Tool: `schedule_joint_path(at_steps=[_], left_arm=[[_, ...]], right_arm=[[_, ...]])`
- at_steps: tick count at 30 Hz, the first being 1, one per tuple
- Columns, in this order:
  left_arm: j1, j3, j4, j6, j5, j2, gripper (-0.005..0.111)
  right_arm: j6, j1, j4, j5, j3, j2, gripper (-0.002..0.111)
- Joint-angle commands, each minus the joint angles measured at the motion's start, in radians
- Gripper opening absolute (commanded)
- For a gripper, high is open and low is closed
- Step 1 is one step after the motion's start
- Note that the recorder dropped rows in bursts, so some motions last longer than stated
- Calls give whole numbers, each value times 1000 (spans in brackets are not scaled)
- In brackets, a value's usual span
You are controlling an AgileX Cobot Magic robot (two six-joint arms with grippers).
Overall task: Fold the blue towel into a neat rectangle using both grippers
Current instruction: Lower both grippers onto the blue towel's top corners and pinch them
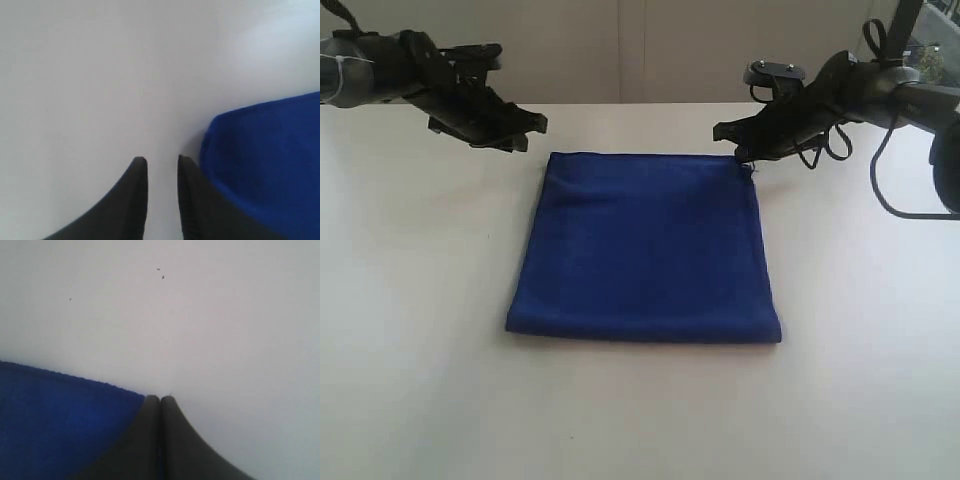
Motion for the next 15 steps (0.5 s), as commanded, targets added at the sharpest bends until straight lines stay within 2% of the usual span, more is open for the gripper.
schedule_joint_path(at_steps=[1, 6, 11, 15], left_arm=[[-2, -5, -326, 340, -46, 16, 29], [-2, -5, -366, 420, -91, 50, 29], [-2, -5, -376, 431, -125, 90, 36], [-2, -5, -450, 499, -123, 93, 38]], right_arm=[[5, -8, -10, -7, -3, -5, 0], [-1, -8, -10, -5, -3, -5, 0], [-1, -8, -10, -5, -3, -5, 0], [0, -8, -10, -9, -3, -5, 0]])
